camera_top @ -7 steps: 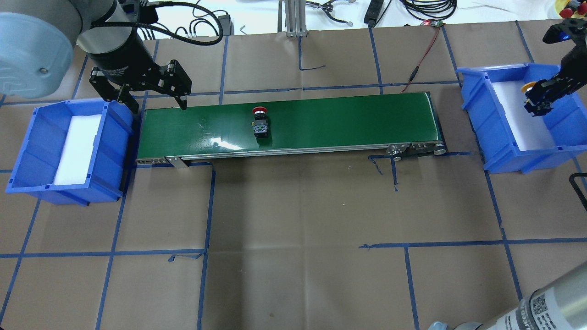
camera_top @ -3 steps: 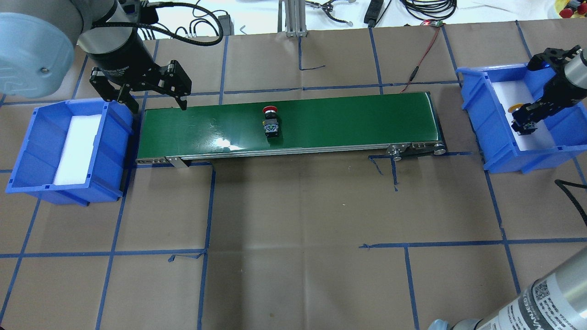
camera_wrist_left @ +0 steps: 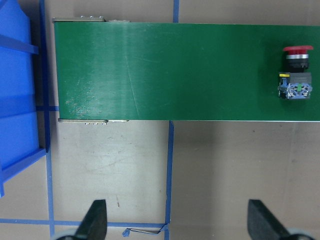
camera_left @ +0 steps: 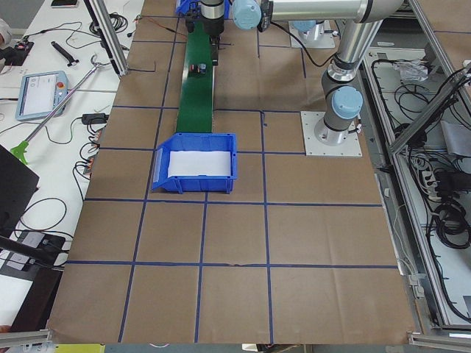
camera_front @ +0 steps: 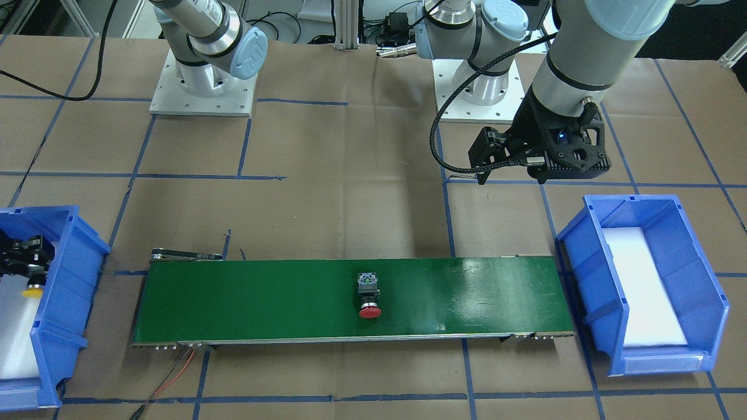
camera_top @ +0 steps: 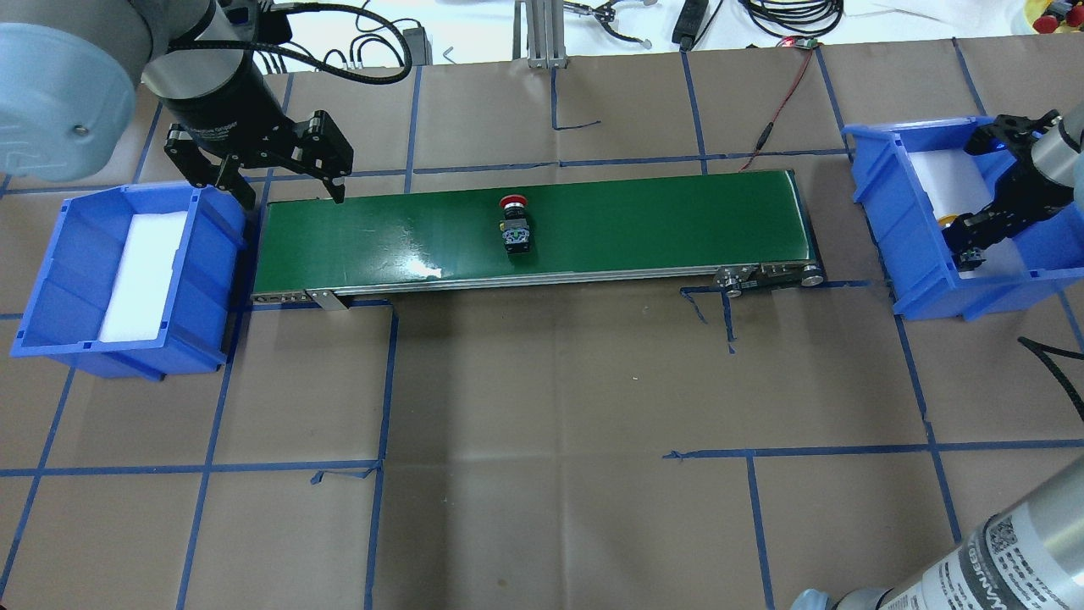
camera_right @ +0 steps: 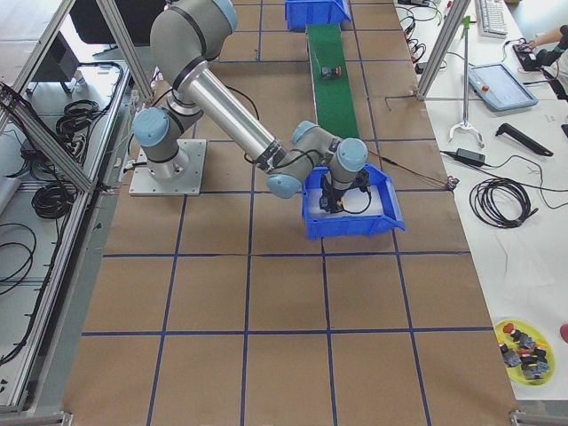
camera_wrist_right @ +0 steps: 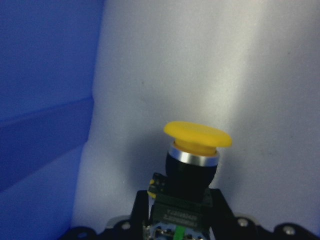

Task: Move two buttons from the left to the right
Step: 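Lower the yellow button into the right bin and open the gripper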

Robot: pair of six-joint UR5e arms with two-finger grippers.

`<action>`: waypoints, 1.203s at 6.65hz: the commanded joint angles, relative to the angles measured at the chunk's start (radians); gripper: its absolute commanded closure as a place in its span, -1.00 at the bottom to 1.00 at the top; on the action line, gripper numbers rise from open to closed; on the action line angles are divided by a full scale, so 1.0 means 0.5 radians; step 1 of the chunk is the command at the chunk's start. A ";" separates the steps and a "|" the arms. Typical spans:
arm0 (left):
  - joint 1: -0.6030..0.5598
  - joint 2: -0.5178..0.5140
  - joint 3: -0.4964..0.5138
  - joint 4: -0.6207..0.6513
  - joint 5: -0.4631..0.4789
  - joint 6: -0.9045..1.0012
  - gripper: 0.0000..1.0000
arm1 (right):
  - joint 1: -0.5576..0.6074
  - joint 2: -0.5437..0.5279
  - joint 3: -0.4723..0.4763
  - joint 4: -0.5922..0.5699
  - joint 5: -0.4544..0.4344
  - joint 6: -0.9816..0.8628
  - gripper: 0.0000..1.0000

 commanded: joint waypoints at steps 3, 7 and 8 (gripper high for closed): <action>0.000 0.000 -0.003 -0.003 0.000 0.000 -1.00 | -0.001 -0.003 -0.003 0.003 -0.008 0.025 -0.51; 0.000 -0.006 -0.003 0.000 0.000 0.000 -1.00 | 0.011 -0.196 -0.159 0.040 -0.014 0.196 -0.80; 0.000 -0.006 -0.003 -0.003 0.000 0.000 -1.00 | 0.014 -0.318 -0.178 0.040 -0.017 0.279 -0.99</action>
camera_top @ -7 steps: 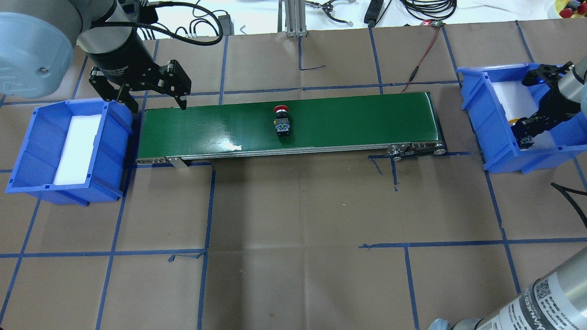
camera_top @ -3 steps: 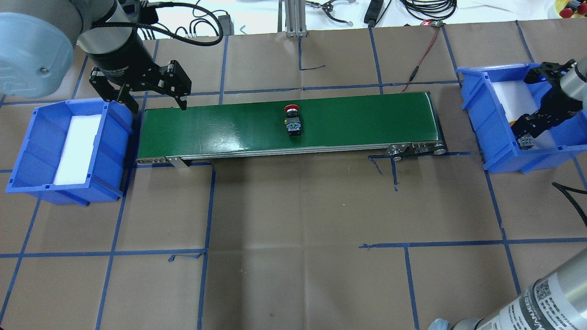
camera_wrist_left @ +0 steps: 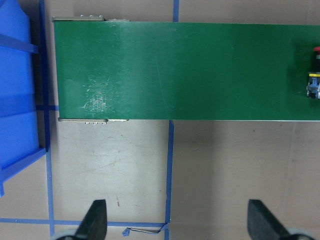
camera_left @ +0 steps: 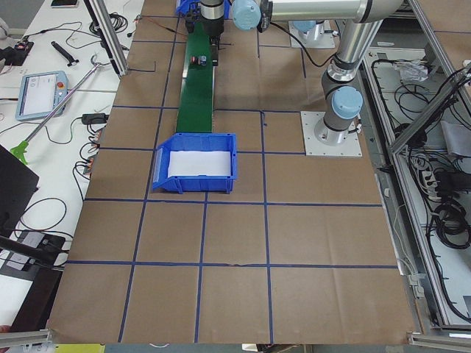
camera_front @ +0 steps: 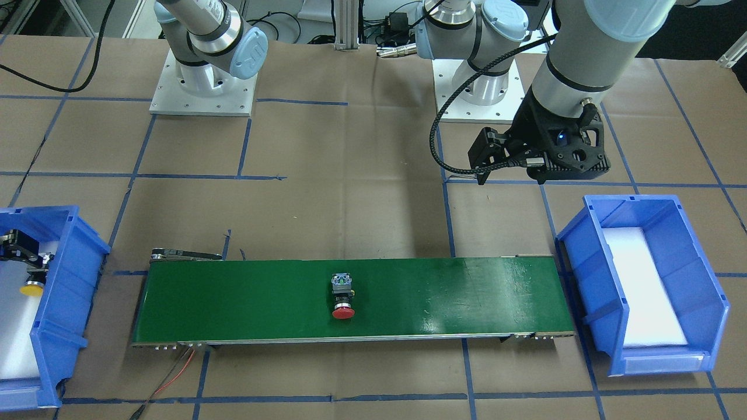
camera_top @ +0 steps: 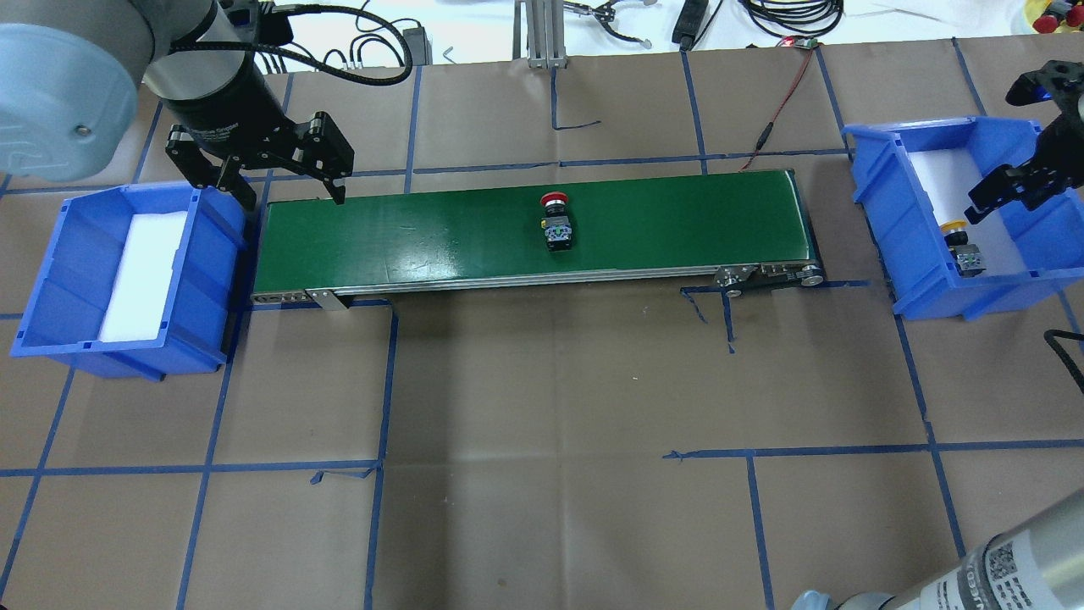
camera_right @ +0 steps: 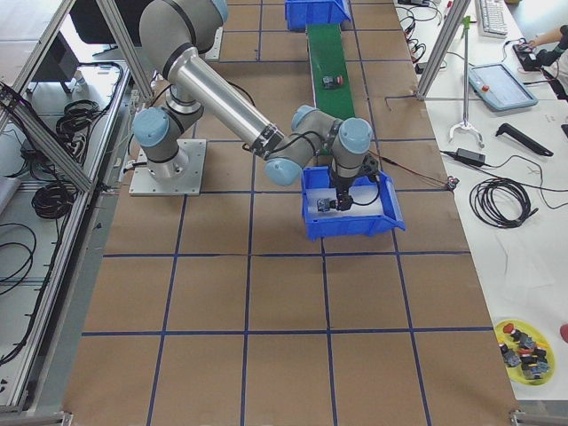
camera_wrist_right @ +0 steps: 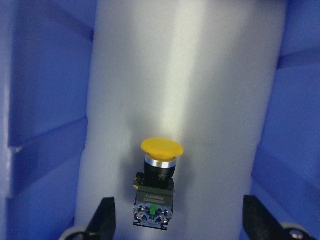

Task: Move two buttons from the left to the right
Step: 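Lower the yellow button into the right bin and open the gripper, then move the right gripper back over the conveyor toward the red button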

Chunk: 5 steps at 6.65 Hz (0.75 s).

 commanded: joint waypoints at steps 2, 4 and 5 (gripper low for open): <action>0.000 0.006 0.000 0.002 -0.003 0.000 -1.00 | 0.044 -0.298 -0.055 0.106 -0.021 0.089 -1.00; 0.000 0.000 0.003 0.002 -0.003 0.000 -1.00 | 0.239 -0.369 -0.076 0.193 -0.033 0.540 -1.00; 0.000 0.000 0.000 0.002 -0.003 0.000 -1.00 | 0.328 -0.351 -0.107 0.284 -0.054 0.786 -1.00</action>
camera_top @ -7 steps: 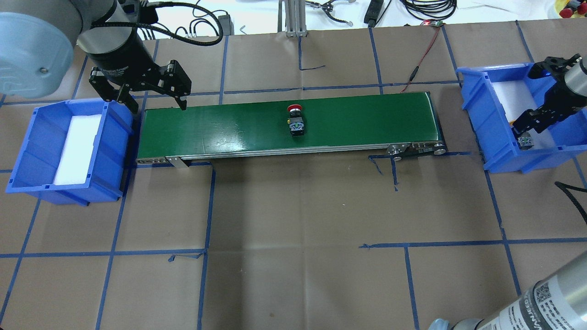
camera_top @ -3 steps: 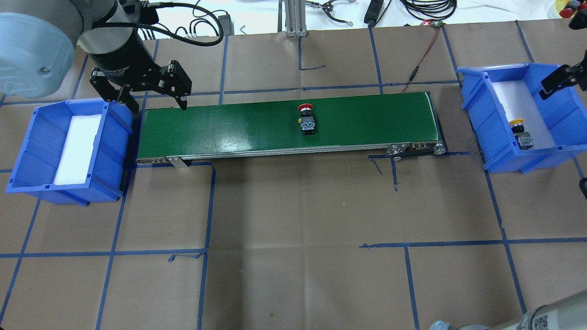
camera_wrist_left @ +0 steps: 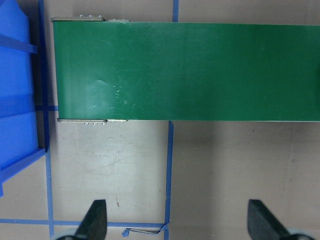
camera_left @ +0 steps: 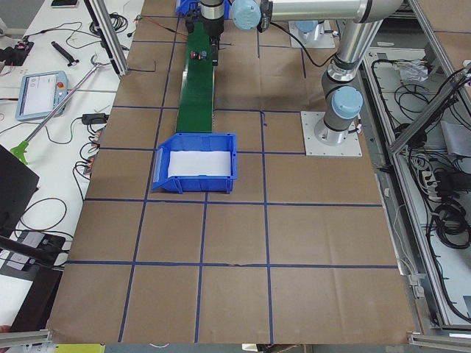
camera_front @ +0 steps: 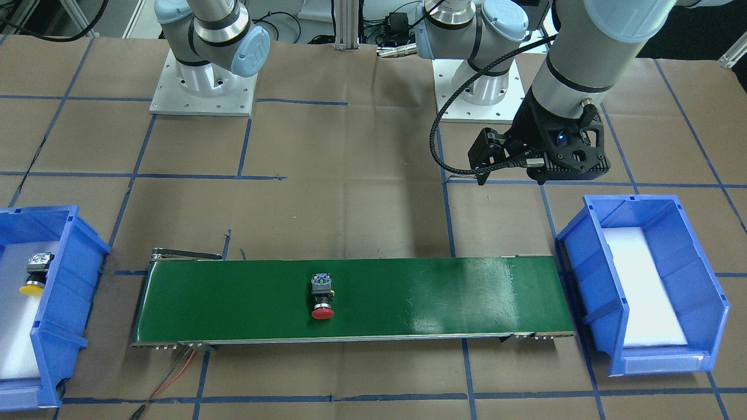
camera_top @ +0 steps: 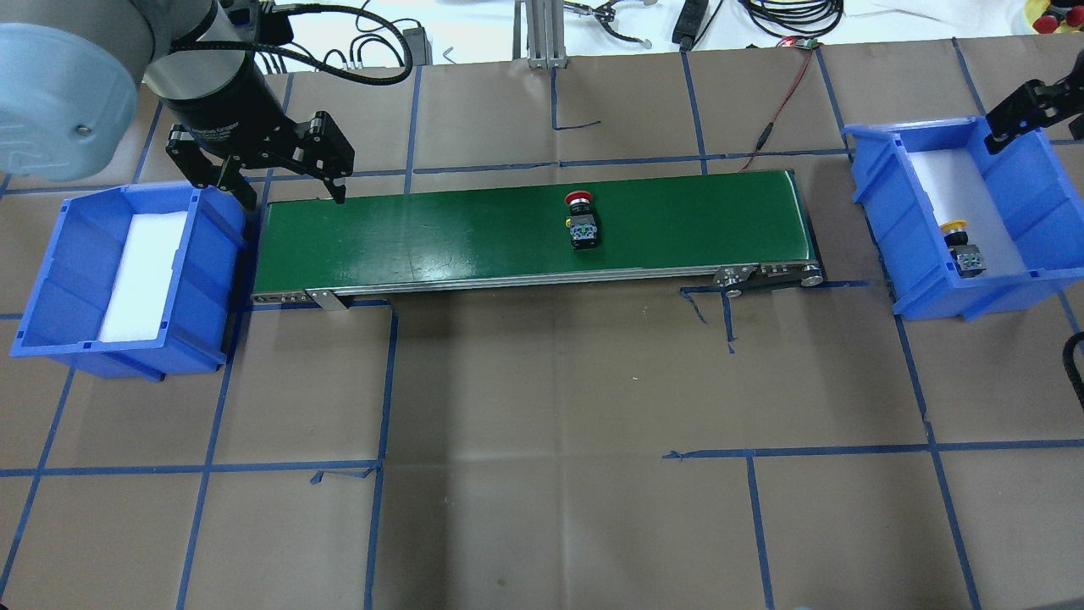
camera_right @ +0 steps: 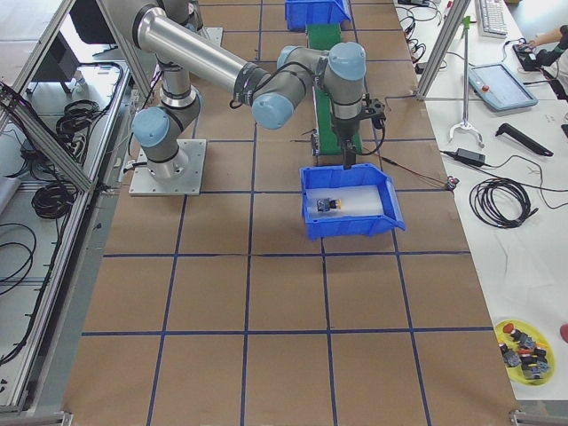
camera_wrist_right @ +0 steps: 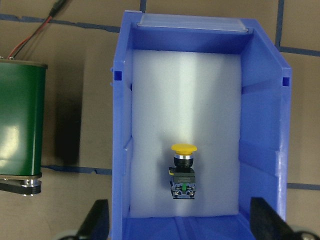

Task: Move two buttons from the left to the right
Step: 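Move the right gripper back over the conveyor toward the red button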

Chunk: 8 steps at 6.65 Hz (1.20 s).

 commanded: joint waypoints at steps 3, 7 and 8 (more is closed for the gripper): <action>0.000 -0.001 0.001 0.000 0.000 0.000 -1.00 | 0.330 0.008 -0.024 0.222 0.012 0.584 -0.99; 0.000 0.000 0.001 0.000 -0.006 0.000 -1.00 | 0.582 0.008 -0.009 0.216 0.030 0.823 -0.99; 0.000 -0.001 0.001 0.000 -0.003 0.000 -1.00 | 0.659 0.008 -0.006 0.207 0.036 0.897 -0.99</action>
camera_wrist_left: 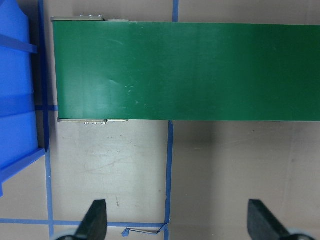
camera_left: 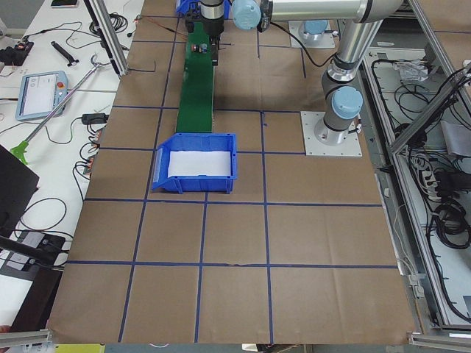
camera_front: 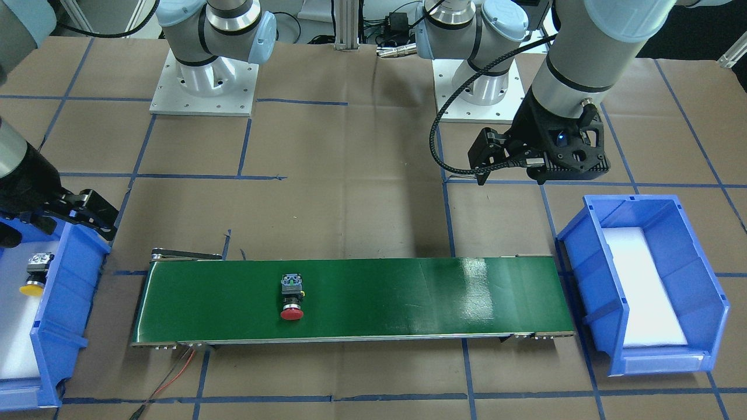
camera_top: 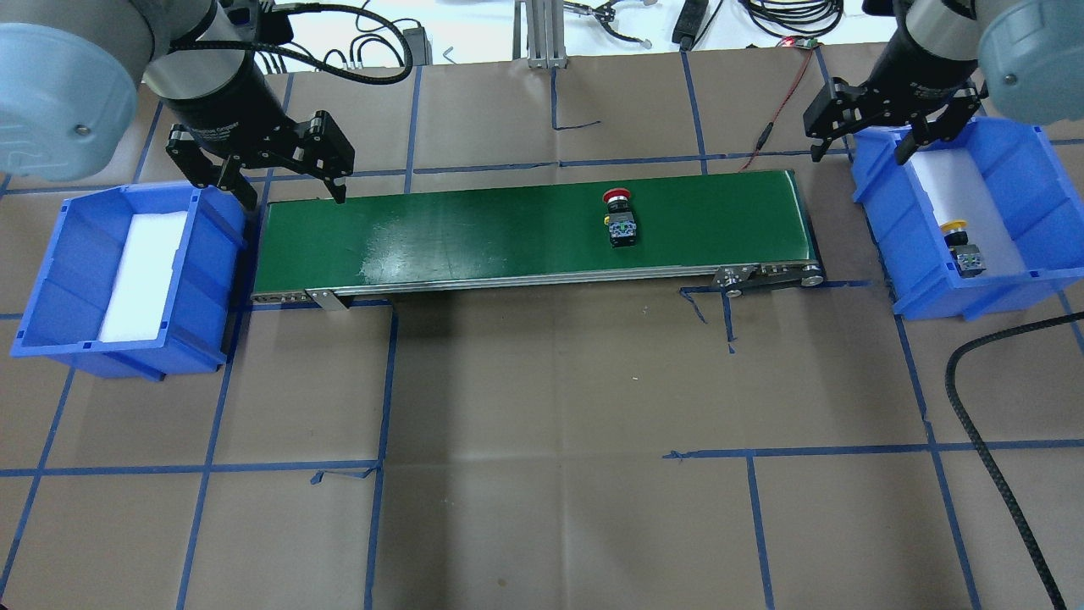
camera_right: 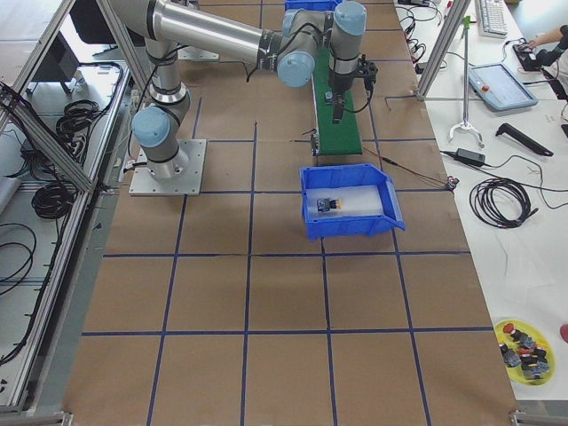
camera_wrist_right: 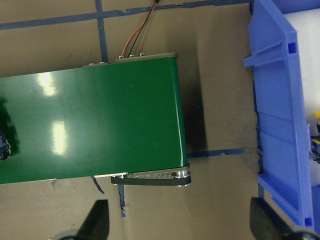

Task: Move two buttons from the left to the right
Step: 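Move the right gripper back over the conveyor toward the red button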

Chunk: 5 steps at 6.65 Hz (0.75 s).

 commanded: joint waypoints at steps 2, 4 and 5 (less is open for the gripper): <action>0.000 -0.001 0.000 0.000 -0.002 -0.003 -1.00 | 0.281 0.070 -0.001 -0.014 0.031 0.365 -0.99; 0.000 -0.001 0.000 0.000 -0.002 -0.003 -1.00 | 0.307 0.138 0.008 -0.072 0.273 0.364 -0.97; 0.000 -0.001 0.000 0.000 0.001 -0.003 -1.00 | 0.307 0.189 0.009 -0.148 0.274 0.364 -0.97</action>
